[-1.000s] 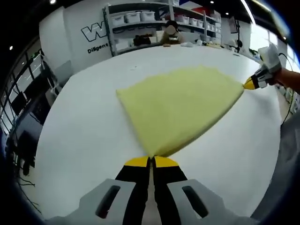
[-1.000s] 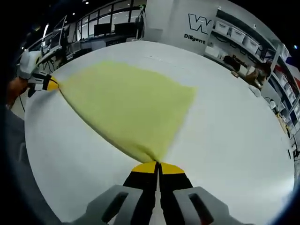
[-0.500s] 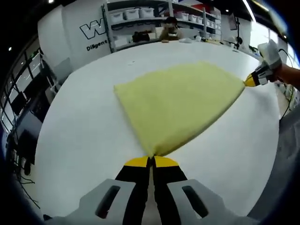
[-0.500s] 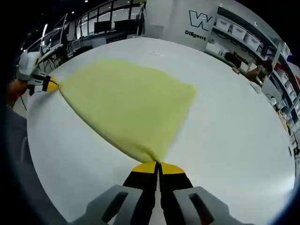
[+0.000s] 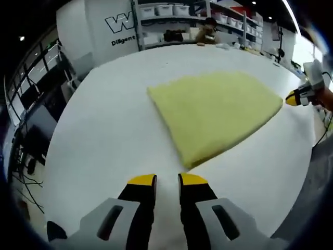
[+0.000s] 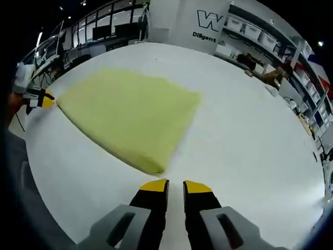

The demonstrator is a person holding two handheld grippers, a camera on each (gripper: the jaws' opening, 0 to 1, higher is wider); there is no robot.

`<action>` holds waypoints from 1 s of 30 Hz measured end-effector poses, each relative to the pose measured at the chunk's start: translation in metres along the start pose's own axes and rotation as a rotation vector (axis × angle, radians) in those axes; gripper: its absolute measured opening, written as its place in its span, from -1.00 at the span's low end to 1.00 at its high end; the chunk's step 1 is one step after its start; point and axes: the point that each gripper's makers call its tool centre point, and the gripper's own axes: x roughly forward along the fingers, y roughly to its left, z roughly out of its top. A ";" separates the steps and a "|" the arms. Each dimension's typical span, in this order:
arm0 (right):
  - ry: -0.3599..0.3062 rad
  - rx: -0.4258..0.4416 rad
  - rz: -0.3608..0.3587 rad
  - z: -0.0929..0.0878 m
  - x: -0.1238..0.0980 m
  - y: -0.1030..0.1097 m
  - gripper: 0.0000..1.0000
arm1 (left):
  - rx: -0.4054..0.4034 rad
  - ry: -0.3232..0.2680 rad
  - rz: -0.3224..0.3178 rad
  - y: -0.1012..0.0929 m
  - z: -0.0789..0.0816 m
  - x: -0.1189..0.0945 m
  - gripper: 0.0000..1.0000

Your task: Fold the garment on the visible template until the final outline fits inside the template.

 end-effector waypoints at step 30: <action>-0.202 0.008 0.002 0.038 -0.065 0.058 -0.07 | -0.075 -0.228 -0.142 -0.077 0.036 -0.063 0.13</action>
